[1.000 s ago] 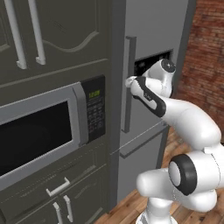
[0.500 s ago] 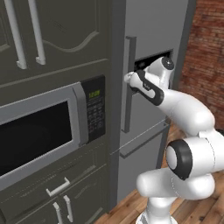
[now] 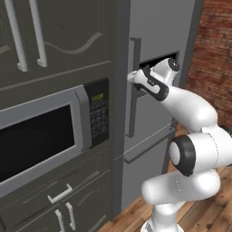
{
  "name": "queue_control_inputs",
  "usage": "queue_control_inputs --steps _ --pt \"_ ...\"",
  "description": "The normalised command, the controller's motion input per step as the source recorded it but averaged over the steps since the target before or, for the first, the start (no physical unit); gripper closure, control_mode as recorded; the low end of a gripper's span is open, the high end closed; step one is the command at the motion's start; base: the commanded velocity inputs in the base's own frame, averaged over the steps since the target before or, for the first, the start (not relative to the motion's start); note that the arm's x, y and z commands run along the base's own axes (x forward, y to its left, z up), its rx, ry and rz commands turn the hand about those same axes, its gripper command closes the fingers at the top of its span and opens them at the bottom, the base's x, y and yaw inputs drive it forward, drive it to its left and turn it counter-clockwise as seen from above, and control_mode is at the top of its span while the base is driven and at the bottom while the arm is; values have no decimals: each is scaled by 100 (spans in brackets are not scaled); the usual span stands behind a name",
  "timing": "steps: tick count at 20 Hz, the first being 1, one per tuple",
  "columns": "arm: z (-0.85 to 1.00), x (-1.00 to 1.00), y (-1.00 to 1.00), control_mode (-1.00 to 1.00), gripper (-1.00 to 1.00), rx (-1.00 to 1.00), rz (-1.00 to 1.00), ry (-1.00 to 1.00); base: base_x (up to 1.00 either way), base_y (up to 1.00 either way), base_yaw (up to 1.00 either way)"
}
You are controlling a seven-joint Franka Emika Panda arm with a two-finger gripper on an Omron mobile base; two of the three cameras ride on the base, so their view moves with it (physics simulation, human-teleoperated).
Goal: There is a bowl on the dining counter. Grab a lemon wedge from the fridge and place it in the bowl. Then get the liquor bottle and glass cup from the cabinet and place them next to the bowl.
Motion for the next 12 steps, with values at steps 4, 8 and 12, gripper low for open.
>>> queue_control_inputs --steps 4,8,12 --pt "0 18 17 -100 -100 7 0 -2 0 0 0" --pt "0 34 14 -100 -100 6 0 -1 0 0 0" --pt "-1 43 2 -100 -100 3 0 0 0 0 0"
